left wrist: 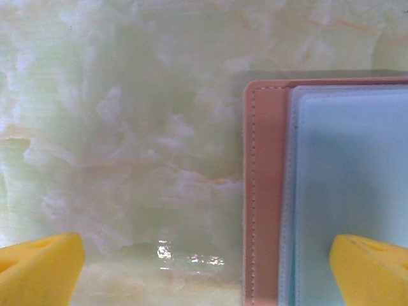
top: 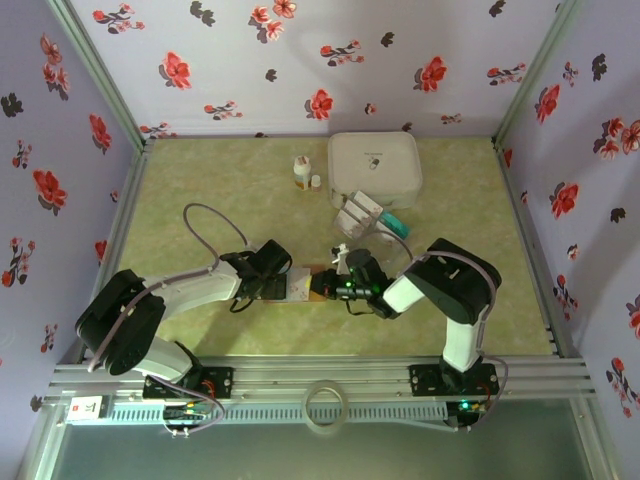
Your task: Put the credit cards into the card holder
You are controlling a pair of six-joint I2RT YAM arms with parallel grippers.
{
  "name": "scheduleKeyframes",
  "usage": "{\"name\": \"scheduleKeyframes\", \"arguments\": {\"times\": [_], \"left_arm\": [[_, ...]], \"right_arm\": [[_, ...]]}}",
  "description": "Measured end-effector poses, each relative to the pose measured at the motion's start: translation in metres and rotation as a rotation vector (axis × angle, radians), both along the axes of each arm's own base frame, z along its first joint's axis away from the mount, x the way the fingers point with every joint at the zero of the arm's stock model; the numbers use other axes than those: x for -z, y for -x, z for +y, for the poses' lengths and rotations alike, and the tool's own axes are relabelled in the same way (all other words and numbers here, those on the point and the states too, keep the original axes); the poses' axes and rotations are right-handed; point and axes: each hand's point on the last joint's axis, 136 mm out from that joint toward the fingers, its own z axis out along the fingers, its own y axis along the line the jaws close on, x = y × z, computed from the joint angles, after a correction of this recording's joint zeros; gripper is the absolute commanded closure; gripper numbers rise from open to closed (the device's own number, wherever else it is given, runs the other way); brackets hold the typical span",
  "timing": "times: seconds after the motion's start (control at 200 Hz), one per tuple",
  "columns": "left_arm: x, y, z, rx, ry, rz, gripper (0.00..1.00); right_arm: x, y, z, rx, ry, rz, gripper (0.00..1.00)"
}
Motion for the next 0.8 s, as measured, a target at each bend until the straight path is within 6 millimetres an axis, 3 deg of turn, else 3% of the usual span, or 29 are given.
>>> {"name": "scheduleKeyframes", "arguments": {"times": [0.45, 0.8], "left_arm": [[-0.004, 0.001, 0.001, -0.001, 0.006, -0.006, 0.0], [-0.017, -0.008, 0.021, -0.081, 0.03, -0.03, 0.0]], "right_arm": [[0.001, -0.002, 0.008, -0.026, -0.001, 0.011, 1.0], [0.001, -0.002, 0.01, -0.031, 0.003, 0.015, 1.0]]}}
